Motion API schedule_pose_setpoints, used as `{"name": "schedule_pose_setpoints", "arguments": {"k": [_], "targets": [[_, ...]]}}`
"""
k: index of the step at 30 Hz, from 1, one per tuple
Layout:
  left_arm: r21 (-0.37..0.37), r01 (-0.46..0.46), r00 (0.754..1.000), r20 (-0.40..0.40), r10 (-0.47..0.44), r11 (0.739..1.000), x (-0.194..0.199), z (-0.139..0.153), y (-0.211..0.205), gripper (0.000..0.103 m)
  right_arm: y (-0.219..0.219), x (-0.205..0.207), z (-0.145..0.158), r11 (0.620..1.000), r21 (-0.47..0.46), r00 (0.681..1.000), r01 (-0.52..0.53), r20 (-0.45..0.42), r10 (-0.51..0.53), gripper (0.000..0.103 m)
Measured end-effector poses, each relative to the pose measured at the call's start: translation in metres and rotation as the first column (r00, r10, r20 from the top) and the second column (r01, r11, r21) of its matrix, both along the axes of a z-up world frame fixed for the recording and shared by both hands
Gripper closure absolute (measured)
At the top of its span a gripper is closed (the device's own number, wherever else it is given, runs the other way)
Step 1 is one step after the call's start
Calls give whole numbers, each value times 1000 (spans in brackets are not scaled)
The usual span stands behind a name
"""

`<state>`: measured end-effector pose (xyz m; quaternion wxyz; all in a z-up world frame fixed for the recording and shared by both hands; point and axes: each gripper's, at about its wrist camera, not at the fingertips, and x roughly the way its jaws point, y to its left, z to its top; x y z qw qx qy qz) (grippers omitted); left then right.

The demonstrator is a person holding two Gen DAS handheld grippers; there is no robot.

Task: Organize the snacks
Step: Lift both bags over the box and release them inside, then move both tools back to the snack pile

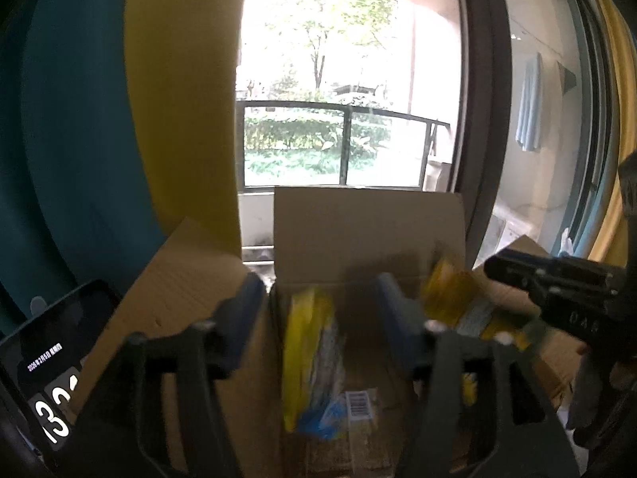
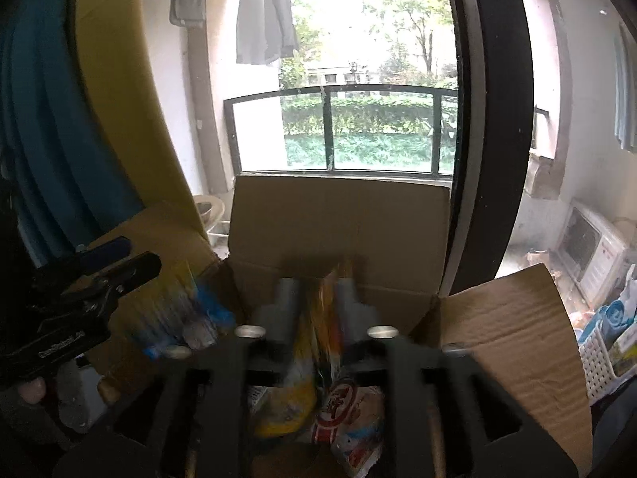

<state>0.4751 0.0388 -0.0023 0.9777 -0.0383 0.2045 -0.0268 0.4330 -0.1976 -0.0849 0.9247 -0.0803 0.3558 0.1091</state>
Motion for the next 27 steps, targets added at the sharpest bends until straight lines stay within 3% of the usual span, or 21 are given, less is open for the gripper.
{"name": "schedule_pose_setpoints", "arguments": {"k": [10, 27], "targets": [[-18, -4, 1000, 24, 4, 1000, -28, 14, 2, 34, -1, -17, 8, 1000, 1, 1000, -13, -17, 13, 61], [-11, 55, 997, 48, -55, 998, -105, 37, -17, 32, 12, -81, 36, 999, 5, 998, -54, -19, 54, 61]]}}
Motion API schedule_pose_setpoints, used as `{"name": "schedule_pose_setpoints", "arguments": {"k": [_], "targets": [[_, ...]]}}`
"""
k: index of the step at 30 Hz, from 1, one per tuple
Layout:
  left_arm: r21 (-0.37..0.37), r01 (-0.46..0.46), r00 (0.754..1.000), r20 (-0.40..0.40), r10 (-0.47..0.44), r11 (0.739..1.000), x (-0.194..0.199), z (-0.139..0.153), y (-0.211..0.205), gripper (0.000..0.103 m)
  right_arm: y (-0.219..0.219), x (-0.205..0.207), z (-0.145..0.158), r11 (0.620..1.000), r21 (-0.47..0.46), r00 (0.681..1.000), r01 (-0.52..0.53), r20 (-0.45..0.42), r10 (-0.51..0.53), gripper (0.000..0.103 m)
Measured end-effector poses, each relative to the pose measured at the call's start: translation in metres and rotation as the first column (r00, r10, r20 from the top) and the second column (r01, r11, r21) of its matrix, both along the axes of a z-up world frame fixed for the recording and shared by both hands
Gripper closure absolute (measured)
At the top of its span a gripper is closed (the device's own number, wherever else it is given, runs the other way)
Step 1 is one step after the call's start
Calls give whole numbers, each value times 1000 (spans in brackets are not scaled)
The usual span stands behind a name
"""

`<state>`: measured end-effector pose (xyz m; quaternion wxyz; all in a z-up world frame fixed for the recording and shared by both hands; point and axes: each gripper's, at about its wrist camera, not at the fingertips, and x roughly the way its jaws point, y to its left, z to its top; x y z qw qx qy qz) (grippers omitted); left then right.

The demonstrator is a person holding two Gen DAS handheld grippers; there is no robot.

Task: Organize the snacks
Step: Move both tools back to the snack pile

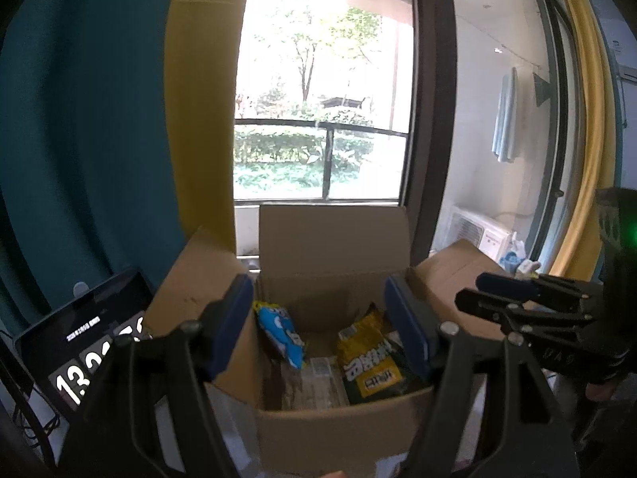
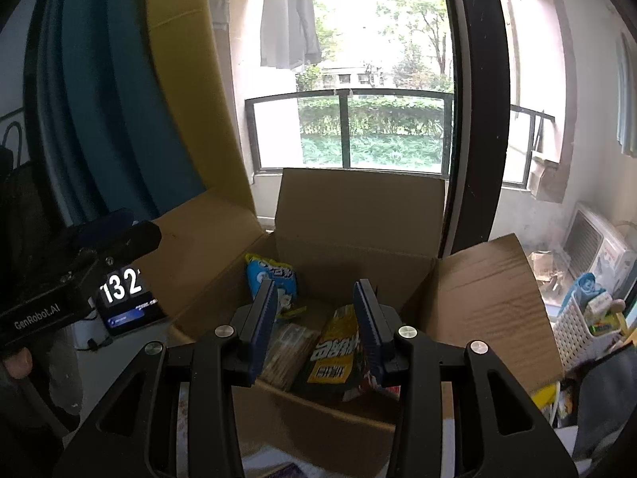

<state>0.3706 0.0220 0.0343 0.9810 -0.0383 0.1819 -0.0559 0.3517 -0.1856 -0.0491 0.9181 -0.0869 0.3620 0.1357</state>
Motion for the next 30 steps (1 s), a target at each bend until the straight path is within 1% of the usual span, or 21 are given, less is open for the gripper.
{"name": "schedule_pose_setpoints", "arguments": {"k": [4, 8, 17, 21, 30], "targets": [[9, 23, 1000, 7, -23, 1000, -19, 3, -6, 29, -2, -18, 4, 1000, 1, 1000, -6, -1, 6, 61], [15, 39, 999, 9, -39, 999, -35, 3, -11, 27, -4, -35, 8, 1000, -1, 1000, -14, -4, 14, 61], [-1, 75, 997, -24, -75, 997, -77, -11, -19, 27, -13, -85, 11, 999, 17, 999, -33, -43, 34, 58], [-6, 88, 995, -38, -88, 996, -95, -18, -20, 27, -19, -107, 12, 999, 28, 998, -34, -51, 36, 49], [-31, 109, 990, -84, -111, 994, -130, -36, -23, 26, -34, -152, 9, 999, 31, 996, -16, -82, 18, 42]]}}
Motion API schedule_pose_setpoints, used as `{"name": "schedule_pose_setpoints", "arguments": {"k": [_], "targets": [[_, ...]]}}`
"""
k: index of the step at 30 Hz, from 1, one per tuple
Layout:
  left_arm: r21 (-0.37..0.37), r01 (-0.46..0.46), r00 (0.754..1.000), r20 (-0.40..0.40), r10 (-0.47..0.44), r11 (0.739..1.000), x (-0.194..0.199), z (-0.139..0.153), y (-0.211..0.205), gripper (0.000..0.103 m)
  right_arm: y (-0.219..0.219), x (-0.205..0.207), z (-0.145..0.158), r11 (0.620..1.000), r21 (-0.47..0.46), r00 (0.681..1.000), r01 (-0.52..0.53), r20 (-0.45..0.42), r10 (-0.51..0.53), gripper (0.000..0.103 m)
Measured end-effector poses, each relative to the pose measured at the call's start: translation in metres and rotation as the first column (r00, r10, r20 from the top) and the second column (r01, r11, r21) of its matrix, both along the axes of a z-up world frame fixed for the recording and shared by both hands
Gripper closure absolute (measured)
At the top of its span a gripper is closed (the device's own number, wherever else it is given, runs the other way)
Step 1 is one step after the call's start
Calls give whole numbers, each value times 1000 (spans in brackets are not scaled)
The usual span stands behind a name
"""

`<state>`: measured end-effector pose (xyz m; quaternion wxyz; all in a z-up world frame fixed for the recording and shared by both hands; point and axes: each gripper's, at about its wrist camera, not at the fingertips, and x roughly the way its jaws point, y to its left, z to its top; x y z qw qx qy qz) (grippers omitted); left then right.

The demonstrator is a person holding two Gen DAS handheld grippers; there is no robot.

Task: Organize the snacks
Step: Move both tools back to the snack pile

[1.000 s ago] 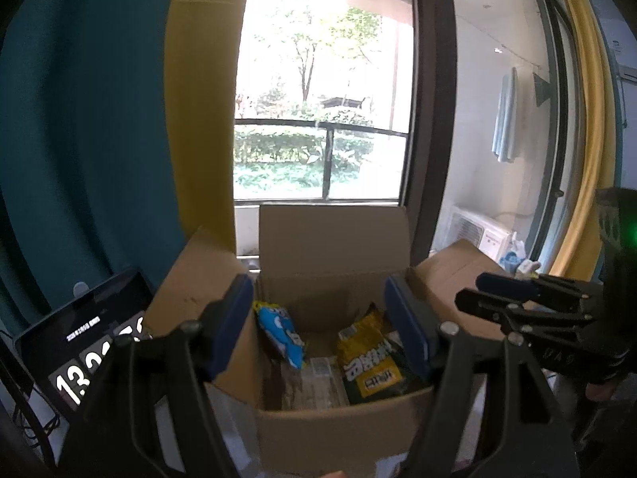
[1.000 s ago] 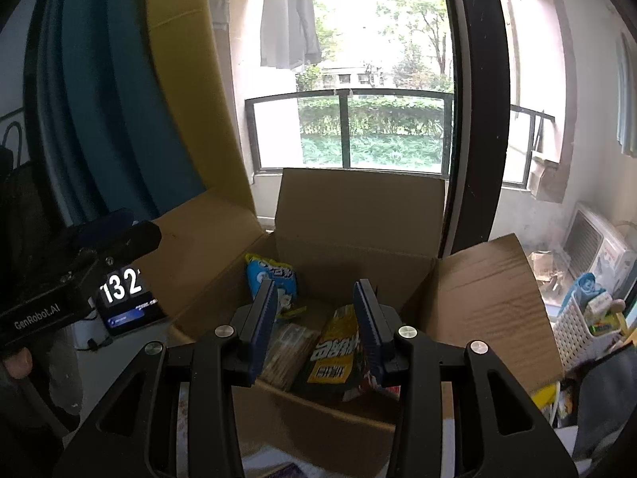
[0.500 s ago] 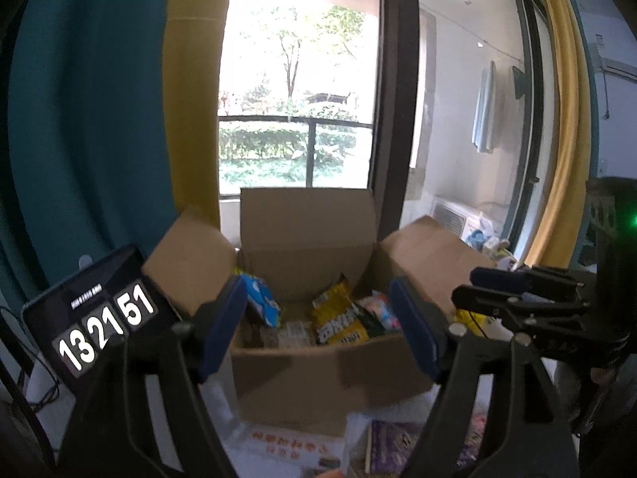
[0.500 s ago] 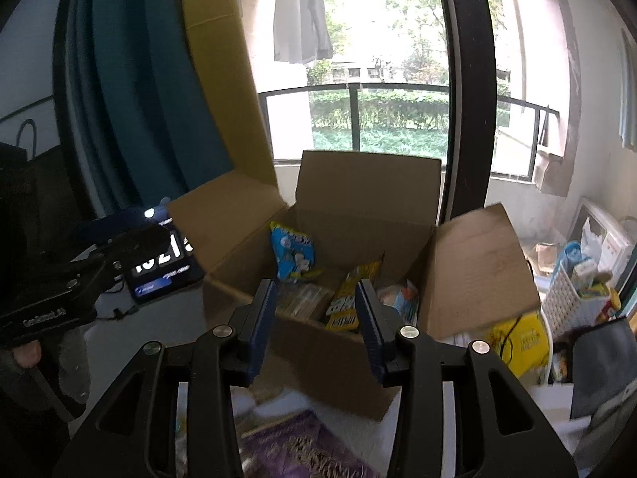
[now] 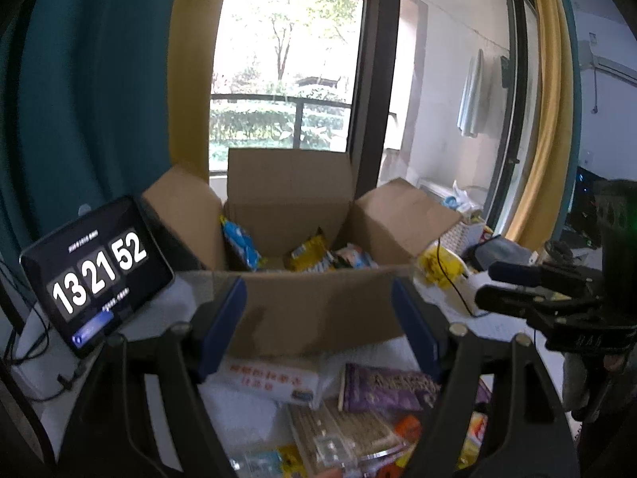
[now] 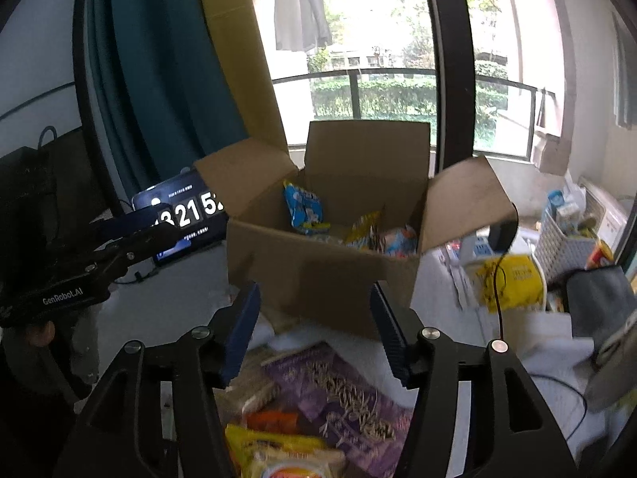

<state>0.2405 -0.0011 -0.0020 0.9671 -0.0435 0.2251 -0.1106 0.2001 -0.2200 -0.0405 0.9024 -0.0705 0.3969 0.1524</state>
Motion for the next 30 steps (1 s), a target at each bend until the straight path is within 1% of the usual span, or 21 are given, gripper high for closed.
{"name": "schedule_pose_setpoints", "arguments": {"k": [8, 13, 18, 21, 30], "targets": [[-12, 6, 998, -65, -7, 1000, -22, -25, 0, 26, -9, -35, -17, 1000, -6, 999, 12, -46, -13, 31], [-32, 8, 994, -109, -12, 999, -35, -44, 1, 25, -10, -53, -31, 1000, 6, 997, 16, -81, -15, 27], [-39, 13, 989, -144, -19, 999, -45, -60, 1, 24, -12, -64, -48, 999, 16, 990, 33, -136, -30, 22], [-53, 10, 986, -166, -19, 999, -50, -70, 4, 23, -13, -71, -60, 999, 13, 985, 39, -169, -36, 21], [-65, 11, 973, -228, -26, 998, -57, -93, 5, 22, -13, -82, -90, 999, -5, 964, 36, -263, -36, 20]]}}
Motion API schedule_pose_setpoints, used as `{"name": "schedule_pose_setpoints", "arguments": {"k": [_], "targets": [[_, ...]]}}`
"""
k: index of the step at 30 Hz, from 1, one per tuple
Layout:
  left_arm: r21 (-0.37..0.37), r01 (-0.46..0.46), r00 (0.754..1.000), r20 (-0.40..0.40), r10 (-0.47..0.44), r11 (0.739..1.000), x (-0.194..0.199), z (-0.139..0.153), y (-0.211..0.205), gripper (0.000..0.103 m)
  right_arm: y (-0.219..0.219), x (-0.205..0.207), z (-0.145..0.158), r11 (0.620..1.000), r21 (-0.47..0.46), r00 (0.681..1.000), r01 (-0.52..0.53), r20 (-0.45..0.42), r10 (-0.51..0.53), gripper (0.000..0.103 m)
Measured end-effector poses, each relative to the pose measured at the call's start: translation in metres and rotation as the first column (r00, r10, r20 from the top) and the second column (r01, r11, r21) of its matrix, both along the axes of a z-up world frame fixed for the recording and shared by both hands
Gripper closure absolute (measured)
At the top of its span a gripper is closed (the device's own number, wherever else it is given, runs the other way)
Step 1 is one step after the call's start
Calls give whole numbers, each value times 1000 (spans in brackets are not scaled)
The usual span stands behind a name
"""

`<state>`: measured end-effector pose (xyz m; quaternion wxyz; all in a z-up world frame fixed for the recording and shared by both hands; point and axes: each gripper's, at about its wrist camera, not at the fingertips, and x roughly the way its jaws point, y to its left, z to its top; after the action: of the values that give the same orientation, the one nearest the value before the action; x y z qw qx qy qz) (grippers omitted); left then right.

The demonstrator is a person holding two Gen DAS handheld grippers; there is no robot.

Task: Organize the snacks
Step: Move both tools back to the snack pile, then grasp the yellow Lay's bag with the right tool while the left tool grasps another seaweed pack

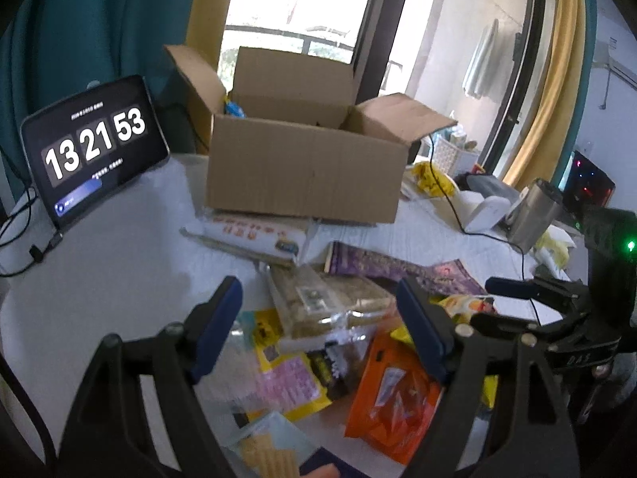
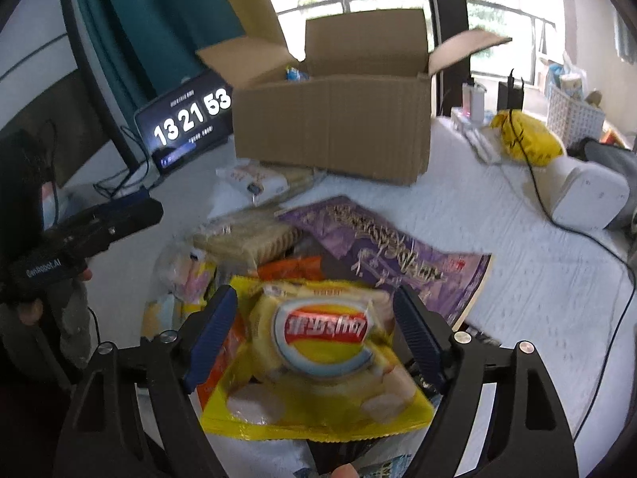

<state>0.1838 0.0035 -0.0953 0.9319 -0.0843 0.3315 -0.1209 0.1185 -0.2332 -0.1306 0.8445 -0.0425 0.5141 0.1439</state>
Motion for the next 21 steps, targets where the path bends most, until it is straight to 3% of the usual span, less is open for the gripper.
{"name": "schedule_pose_setpoints", "arguments": {"k": [12, 14, 18, 21], "targets": [[26, 32, 999, -39, -31, 999, 8, -8, -15, 21, 7, 1, -30, 997, -56, 997, -50, -68, 46, 20], [31, 37, 998, -46, -36, 999, 11, -9, -18, 21, 2, 1, -30, 999, -20, 997, -43, -72, 42, 20], [50, 51, 995, -84, -47, 997, 22, -13, -27, 21, -8, 2, -22, 998, 52, 996, -44, -69, 48, 34], [64, 56, 994, -95, -50, 996, 30, -14, -35, 21, -14, 0, -5, 993, 101, 998, -58, -27, 61, 35]]}}
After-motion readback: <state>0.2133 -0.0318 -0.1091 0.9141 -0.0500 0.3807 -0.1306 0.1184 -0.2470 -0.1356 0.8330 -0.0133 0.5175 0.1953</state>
